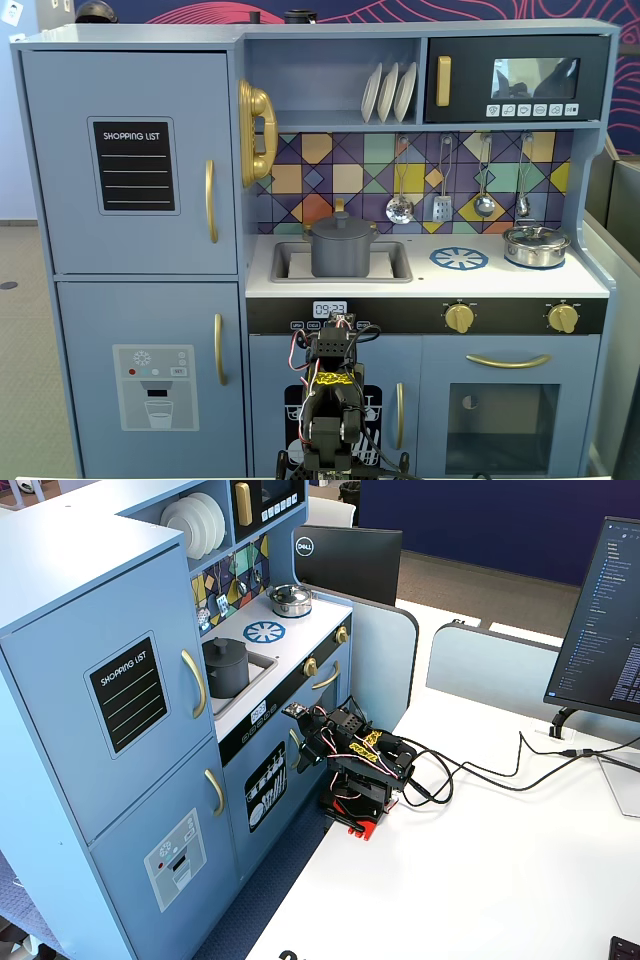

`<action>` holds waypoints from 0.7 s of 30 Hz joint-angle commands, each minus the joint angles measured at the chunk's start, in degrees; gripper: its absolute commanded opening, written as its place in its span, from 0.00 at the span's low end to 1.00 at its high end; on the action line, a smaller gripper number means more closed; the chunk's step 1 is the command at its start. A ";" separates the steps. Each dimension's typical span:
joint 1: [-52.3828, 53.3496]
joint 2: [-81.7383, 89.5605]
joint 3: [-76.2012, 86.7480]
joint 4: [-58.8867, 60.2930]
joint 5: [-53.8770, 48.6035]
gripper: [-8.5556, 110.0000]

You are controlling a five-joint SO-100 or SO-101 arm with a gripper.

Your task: Take off the lid from the gray recipient and place it on the counter

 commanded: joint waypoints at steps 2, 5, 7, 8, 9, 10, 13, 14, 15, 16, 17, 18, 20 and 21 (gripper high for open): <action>3.16 -0.26 1.32 9.32 0.26 0.09; 3.08 -0.26 1.32 9.32 -0.26 0.08; 2.46 -0.26 1.32 9.32 0.26 0.07; 2.46 -0.26 1.32 9.32 0.26 0.07; 2.46 -0.26 1.32 9.32 0.26 0.07; 2.46 -0.26 1.32 9.32 0.18 0.07; 2.02 -0.26 1.23 8.44 0.70 0.07; 1.93 -0.26 1.14 6.15 1.85 0.07; 1.93 -0.26 0.44 3.96 2.02 0.07; 2.02 -0.26 -0.88 1.76 2.55 0.07; 2.02 -0.35 -2.81 -1.05 3.60 0.07; 2.37 -0.35 -5.27 -3.78 4.57 0.07; 3.87 -1.05 -10.99 -9.67 3.16 0.07; 4.31 -2.11 -14.50 -12.92 2.72 0.07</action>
